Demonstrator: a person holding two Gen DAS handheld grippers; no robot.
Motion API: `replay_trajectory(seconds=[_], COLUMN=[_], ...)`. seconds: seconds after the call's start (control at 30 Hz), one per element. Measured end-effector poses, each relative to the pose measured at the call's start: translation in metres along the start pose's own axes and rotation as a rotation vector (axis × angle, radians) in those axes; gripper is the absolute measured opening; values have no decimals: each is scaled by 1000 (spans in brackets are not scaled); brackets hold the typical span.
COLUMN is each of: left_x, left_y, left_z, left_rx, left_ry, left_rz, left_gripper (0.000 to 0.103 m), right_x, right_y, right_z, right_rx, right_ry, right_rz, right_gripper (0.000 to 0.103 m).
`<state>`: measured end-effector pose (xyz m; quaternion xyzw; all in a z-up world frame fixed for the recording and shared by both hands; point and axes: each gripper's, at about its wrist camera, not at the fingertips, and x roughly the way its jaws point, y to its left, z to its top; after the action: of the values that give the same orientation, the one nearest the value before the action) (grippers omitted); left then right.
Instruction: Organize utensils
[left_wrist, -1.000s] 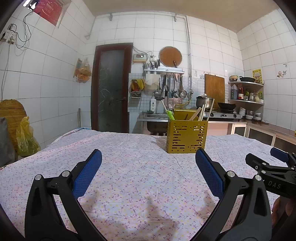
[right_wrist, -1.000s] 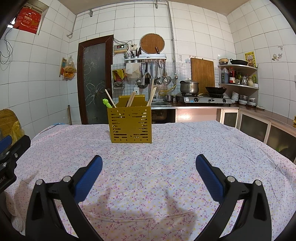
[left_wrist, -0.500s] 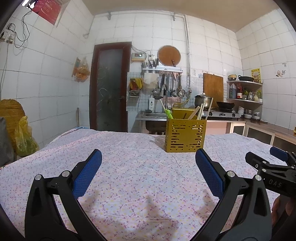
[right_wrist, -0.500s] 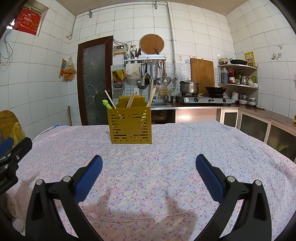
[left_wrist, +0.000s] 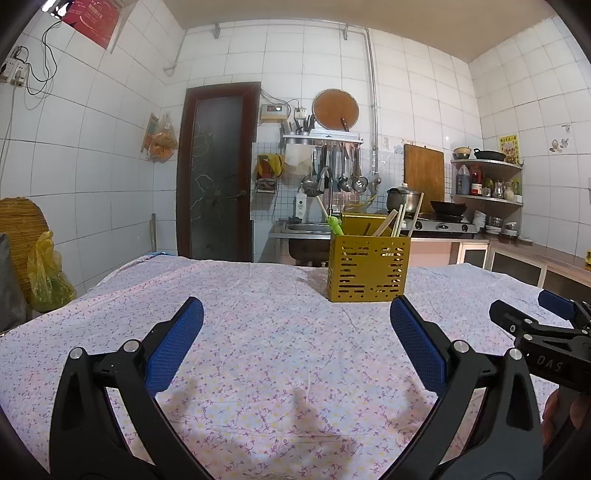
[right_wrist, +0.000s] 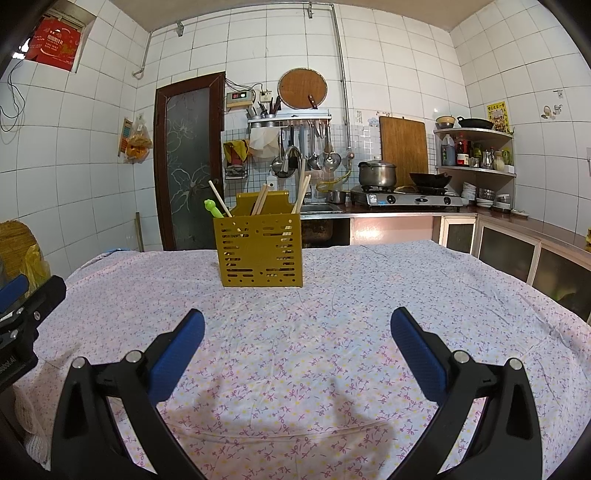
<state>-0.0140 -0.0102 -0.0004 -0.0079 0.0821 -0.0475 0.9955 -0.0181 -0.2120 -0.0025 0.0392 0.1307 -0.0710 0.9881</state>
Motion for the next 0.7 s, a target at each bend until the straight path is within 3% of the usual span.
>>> replay_trajectory(seconds=[0.7], left_x=[6], left_y=[1], left_z=[-2], left_rx=[-2], left_ry=[20], left_rz=[5], left_gripper=[98], right_x=[-1], right_y=[0], right_z=[2], right_rx=[9], right_ry=[-3], right_rz=[-1], right_gripper=[98])
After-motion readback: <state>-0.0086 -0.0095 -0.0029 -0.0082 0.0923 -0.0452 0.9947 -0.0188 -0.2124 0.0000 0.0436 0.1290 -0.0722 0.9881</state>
